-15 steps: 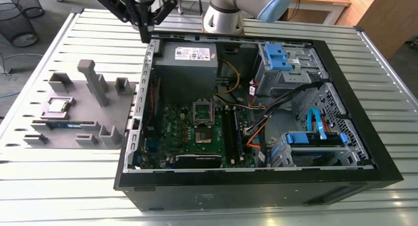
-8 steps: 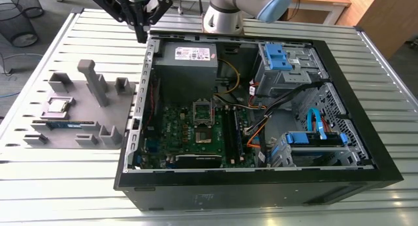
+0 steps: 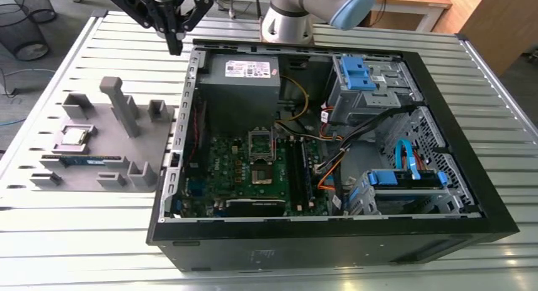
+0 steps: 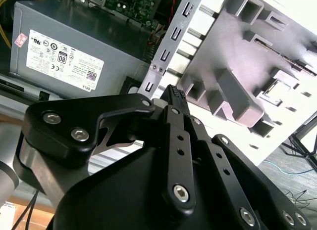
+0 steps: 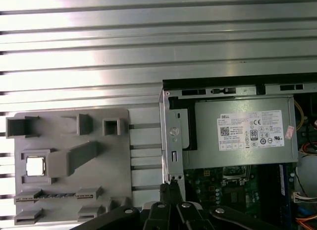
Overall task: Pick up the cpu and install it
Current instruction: 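Reach for the cpu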
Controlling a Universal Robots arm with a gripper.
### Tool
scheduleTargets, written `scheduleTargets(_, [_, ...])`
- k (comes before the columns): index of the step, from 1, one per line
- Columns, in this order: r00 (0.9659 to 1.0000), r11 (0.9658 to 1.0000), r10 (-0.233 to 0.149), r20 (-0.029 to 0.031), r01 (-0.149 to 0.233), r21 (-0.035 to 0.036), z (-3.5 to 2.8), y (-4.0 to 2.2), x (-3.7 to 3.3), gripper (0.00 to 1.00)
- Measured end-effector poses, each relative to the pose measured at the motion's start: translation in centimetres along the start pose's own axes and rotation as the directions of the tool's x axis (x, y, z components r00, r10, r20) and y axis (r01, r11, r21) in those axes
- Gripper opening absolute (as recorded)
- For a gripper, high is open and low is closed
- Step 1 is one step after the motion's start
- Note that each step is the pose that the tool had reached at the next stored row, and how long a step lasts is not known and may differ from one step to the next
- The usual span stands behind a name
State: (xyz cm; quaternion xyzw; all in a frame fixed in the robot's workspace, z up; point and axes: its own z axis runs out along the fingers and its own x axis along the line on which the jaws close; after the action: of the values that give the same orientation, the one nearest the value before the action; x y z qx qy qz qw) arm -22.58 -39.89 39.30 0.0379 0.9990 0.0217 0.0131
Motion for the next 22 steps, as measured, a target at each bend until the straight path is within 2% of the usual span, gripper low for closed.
scheduleTargets(22, [1.0000,1.0000,0.000,-0.0001,0.000,0.0001,-0.08,-0.23,2.99,0.11])
